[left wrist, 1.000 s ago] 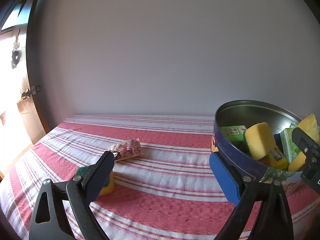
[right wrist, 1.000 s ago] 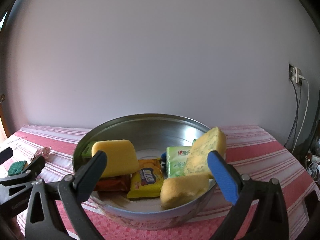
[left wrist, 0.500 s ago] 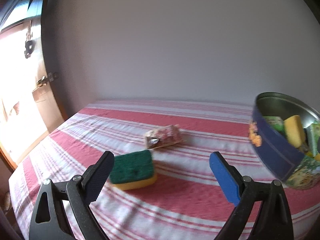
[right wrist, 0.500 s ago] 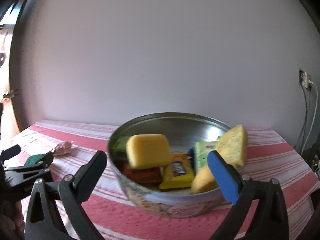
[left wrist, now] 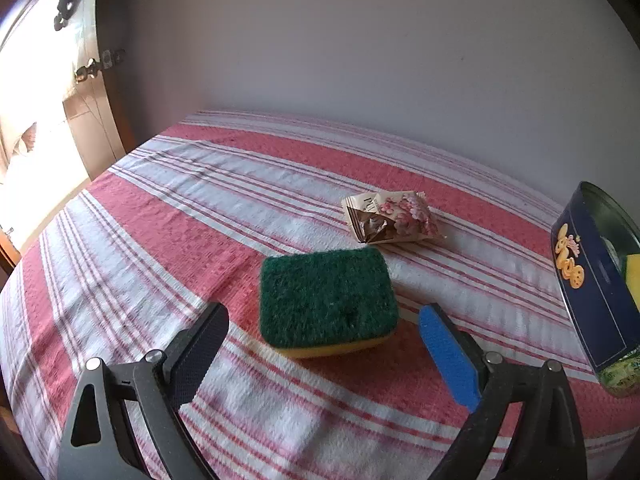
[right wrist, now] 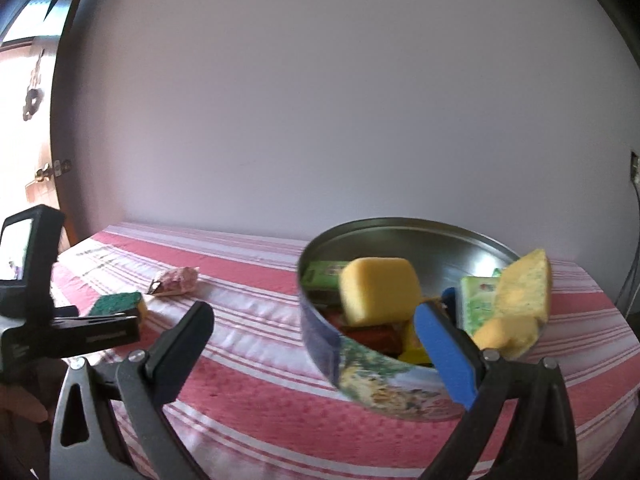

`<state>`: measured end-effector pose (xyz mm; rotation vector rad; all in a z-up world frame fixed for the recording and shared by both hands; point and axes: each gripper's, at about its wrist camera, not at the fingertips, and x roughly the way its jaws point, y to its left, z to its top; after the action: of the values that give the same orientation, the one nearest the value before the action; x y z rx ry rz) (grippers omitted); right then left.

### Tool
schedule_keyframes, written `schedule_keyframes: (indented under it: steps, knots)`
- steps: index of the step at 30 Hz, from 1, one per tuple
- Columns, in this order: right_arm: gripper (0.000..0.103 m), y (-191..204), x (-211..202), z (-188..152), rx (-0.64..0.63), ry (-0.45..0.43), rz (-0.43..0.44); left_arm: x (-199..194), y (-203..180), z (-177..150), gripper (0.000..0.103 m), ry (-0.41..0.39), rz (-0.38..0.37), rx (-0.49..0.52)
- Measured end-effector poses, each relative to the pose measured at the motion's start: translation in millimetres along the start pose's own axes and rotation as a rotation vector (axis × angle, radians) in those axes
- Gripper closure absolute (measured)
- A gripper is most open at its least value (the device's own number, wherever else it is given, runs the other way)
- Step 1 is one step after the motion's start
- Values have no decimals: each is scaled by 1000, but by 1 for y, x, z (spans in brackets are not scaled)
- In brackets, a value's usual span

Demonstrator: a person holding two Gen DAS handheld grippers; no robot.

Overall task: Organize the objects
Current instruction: 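Grasp the green scrub sponge with left tool while right tool grasps pink packet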

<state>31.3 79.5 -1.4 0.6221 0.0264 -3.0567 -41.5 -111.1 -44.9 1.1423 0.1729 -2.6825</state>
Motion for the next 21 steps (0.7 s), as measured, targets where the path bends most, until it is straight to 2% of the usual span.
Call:
schedule_keyframes:
  steps: [6,9,10,12,16,18,21]
  knots:
    - [1,18,1,2,-21,2,23,18,5,6,6,55,17,-9]
    - [1,25,6,3,-26,13,38,26,14,7,16,86,-27,-30]
    - [1,28,8,4,-30,20,45,25,14,8,26,80,-39,-17]
    - [1,33,10,5,-37,27,46,24,10,9,30,78,-55,23]
    - [1,48,20,7,-48,50,64,25,13,13,33,76,-72,44]
    - [1,56,25,9,-53,62,77,25,21,18,33,63,-45,47]
    - [2,68,37,10,-55,87,100,29,35,29,33,30,36,43]
